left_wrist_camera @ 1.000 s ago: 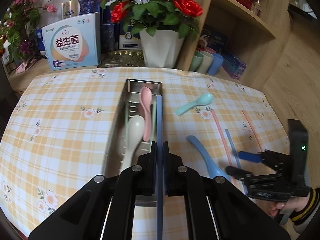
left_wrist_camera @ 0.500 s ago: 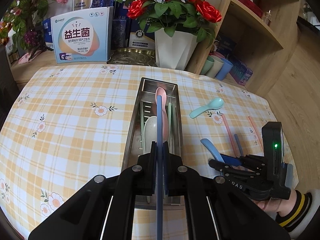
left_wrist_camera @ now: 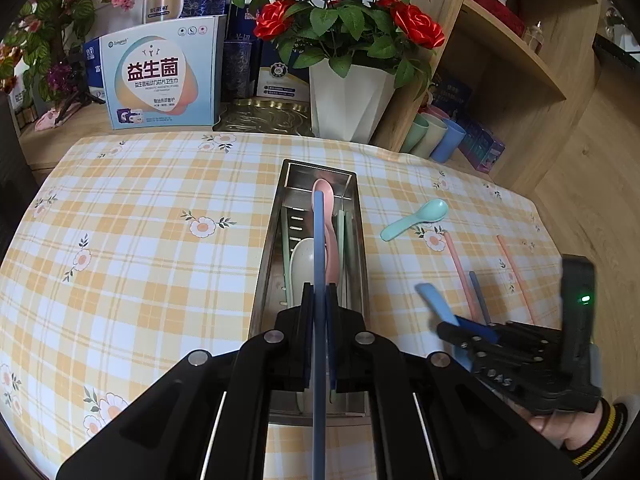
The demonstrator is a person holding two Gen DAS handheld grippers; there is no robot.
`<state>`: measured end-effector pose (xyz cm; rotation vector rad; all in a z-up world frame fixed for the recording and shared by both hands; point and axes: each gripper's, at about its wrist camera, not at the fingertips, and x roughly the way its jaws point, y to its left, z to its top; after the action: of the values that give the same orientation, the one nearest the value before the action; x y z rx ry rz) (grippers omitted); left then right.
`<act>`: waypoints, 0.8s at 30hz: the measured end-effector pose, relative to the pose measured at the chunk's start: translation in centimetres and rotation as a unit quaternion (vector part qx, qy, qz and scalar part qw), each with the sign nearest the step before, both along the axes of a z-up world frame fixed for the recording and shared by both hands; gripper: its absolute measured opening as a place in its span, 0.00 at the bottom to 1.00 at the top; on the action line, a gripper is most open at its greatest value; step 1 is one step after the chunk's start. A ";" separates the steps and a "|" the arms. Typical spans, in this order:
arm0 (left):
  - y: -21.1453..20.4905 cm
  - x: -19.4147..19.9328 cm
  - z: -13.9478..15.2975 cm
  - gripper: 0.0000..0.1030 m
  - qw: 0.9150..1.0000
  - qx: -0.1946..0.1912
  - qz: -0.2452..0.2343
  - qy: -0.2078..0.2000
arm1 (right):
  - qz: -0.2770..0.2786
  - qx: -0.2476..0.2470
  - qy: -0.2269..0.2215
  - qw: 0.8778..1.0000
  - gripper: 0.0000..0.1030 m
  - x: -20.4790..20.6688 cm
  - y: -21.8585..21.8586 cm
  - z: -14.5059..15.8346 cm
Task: Flip cup upside down
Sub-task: 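Carry the blue chopstick toward the tray with left tool while right tool grasps blue spoon, then lower the blue chopstick into the tray and open left tool while right tool carries blue spoon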
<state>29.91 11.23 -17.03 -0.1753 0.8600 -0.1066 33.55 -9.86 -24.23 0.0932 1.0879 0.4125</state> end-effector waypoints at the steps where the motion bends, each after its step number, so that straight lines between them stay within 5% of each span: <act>1: 0.1 0.1 0.0 0.05 1.000 0.000 0.000 0.000 | -0.003 0.005 -0.002 1.000 0.15 0.0 -0.2 0.2; 24: -0.2 6.7 -2.1 0.05 0.999 0.014 0.004 0.036 | -0.073 0.062 -0.011 0.995 0.15 -0.5 -5.1 2.2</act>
<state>36.63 11.01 -19.15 -0.1568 0.9310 -0.0808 33.00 -14.94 -22.00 0.2755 1.0261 0.3483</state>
